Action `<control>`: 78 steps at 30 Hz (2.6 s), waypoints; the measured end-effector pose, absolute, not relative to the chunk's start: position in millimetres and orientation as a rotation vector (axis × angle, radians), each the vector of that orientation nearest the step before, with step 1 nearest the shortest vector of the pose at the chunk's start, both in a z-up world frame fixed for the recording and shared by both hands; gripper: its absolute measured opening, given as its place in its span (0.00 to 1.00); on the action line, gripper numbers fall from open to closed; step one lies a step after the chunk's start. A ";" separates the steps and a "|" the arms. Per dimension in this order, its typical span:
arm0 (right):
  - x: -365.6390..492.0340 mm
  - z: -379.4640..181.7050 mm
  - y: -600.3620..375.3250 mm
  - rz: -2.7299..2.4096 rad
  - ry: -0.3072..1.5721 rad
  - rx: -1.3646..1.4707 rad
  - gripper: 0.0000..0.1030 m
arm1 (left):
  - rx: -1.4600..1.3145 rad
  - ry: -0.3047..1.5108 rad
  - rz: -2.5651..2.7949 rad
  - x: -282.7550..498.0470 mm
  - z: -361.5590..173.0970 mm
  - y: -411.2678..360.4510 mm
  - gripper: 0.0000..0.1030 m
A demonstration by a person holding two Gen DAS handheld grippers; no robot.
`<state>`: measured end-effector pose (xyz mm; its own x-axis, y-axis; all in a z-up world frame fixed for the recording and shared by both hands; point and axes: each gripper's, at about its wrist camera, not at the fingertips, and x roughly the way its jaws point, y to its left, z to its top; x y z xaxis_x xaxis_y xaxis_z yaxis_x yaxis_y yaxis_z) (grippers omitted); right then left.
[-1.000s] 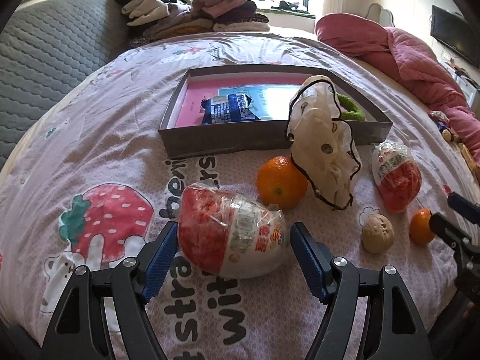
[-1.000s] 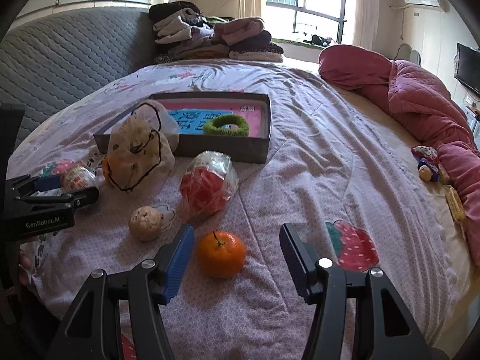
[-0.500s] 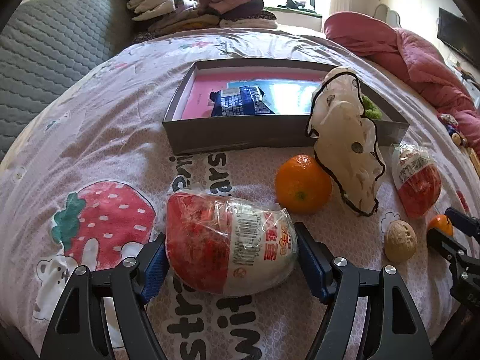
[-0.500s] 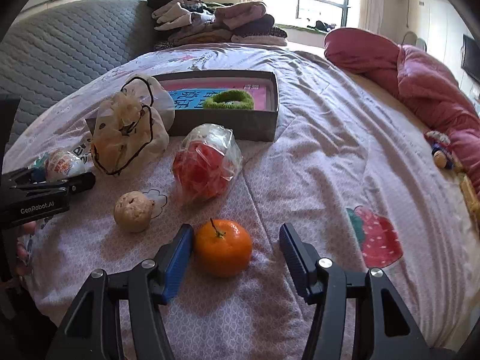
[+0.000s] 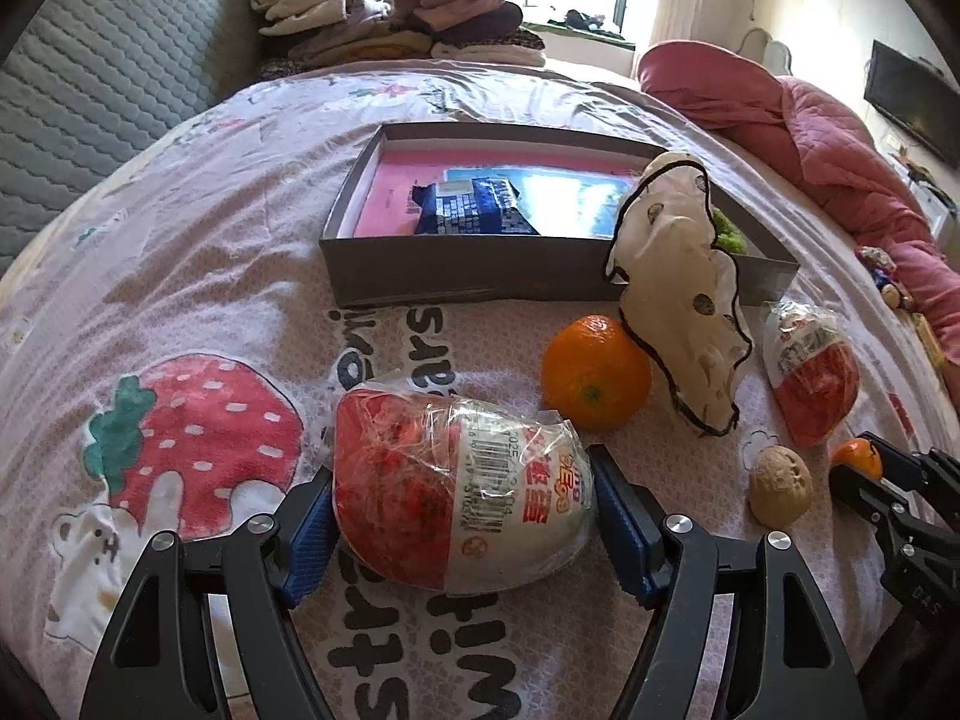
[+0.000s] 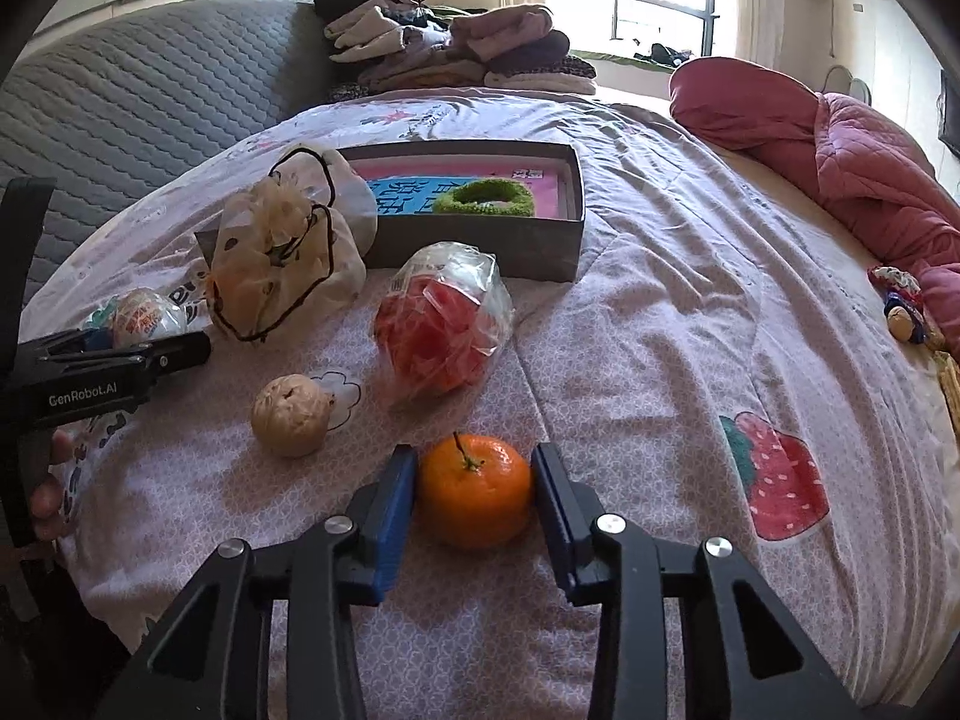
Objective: Organize objects
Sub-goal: 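Grasp the red-and-white wrapped package with the left tool while the right tool grasps a mandarin, then carry the wrapped package with the left tool while the right tool carries the mandarin to the tray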
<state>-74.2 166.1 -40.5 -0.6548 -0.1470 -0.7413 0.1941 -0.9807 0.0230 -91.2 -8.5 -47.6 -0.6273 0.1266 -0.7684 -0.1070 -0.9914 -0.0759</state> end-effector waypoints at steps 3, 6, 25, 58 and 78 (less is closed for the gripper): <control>-73.8 -38.7 167.1 -2.697 0.078 1.184 0.38 | -1.278 -0.060 2.718 -88.5 -46.4 -10.7 0.74; -72.1 -34.4 168.8 -2.709 0.065 1.157 0.38 | -1.258 -0.079 2.718 -84.6 -41.8 -12.6 0.74; -58.3 -5.5 162.3 -2.765 0.063 0.952 0.38 | -1.125 -0.045 2.751 -50.7 -17.1 4.3 0.74; -68.8 39.3 137.0 -2.784 0.090 0.769 0.38 | -0.937 -0.078 2.847 -48.7 36.4 -4.4 0.74; -118.1 63.4 139.1 -2.796 0.093 0.724 0.38 | -0.937 -0.054 2.867 -105.9 55.7 4.0 0.74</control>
<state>-118.1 139.1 63.4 -0.8450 -0.2254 -0.4850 0.2570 -0.9664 0.0013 -105.9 4.0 55.7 -0.8000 0.1294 -0.5859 -0.1072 -0.9916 -0.0727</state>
